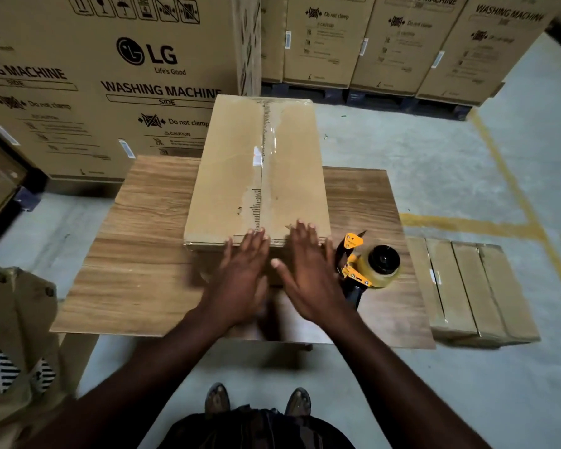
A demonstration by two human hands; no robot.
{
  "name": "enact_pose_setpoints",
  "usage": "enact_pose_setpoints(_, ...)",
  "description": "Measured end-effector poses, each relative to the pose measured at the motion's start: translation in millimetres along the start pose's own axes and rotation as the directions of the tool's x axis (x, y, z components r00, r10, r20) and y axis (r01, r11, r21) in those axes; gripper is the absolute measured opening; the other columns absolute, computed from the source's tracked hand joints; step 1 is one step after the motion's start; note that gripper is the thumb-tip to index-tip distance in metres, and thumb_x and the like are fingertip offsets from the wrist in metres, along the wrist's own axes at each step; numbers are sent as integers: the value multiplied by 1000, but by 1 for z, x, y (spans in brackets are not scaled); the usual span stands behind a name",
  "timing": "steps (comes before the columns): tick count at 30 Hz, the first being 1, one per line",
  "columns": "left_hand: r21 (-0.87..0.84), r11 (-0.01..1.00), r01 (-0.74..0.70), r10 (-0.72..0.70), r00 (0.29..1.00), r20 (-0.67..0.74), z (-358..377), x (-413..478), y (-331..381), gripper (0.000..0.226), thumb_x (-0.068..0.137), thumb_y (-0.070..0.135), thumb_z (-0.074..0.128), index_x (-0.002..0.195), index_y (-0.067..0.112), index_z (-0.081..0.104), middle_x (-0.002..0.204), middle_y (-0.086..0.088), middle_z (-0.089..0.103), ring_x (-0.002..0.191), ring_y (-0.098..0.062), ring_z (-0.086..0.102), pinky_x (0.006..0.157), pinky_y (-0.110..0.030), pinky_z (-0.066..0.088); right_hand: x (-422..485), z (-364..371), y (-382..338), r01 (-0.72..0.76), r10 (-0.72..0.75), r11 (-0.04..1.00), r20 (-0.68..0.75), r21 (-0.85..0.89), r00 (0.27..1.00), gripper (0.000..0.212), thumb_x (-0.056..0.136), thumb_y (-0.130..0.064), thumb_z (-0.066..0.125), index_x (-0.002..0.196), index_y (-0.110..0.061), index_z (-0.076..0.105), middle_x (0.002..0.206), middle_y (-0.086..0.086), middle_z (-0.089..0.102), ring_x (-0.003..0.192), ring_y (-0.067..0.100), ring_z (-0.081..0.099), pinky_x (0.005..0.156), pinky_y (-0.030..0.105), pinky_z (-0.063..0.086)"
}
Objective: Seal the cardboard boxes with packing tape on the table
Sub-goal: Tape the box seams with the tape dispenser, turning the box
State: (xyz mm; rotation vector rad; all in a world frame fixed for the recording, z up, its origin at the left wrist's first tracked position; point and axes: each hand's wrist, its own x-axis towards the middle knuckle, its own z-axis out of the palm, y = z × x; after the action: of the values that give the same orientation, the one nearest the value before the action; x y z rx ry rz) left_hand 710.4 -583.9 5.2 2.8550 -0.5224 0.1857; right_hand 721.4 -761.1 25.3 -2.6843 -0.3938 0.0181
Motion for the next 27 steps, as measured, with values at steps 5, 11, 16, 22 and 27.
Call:
enact_pose_setpoints(5, 23, 1000, -19, 18, 1000, 22, 4, -3, -17, 77, 86, 21, 56, 157, 13, 28, 164, -6, 26, 152, -21, 20, 121, -55, 15, -2, 20, 15, 128, -123, 984, 43, -121, 991, 72, 103, -59, 20, 162, -19, 13, 170, -3, 1, 156, 14, -7, 126, 51, 3)
enact_pose_setpoints(11, -25, 989, 148, -149, 985, -84, -12, -41, -60, 69, 85, 18, 46, 153, 11, 37, 160, -7, 36, 147, -26, 33, 119, -56, 24, -21, 5, 59, 68, -71, 990, -17, -126, 997, 66, 103, -55, 22, 162, -27, 13, 170, -7, 1, 156, 12, -6, 125, 49, -1)
enact_pose_setpoints(16, -71, 984, 162, -168, 981, -95, -6, -22, -14, 60, 92, 25, 42, 147, 2, 45, 155, -16, 41, 145, -31, 37, 120, -55, 26, -12, 3, 34, 75, -76, 997, -58, -15, 995, 69, 98, -50, 30, 155, -11, 37, 167, 6, 23, 156, 23, 12, 125, 47, 2)
enact_pose_setpoints(22, -49, 992, 119, -119, 993, 14, 3, -5, 13, 63, 91, 26, 38, 152, 8, 41, 157, -10, 40, 148, -25, 32, 120, -55, 26, -7, 10, 39, 286, -286, 958, -13, 25, 958, 64, 95, -32, 52, 153, -8, 40, 162, 8, 34, 151, 26, 27, 123, 47, 23)
enact_pose_setpoints(27, -36, 962, 270, -271, 962, -30, -15, -39, -27, 65, 87, 22, 43, 152, 13, 42, 157, -4, 42, 145, -20, 37, 121, -51, 21, -14, 2, 88, 318, -275, 928, -222, 192, 935, 47, 93, -14, 53, 139, -3, 57, 149, 9, 52, 140, 27, 46, 116, 42, 36)
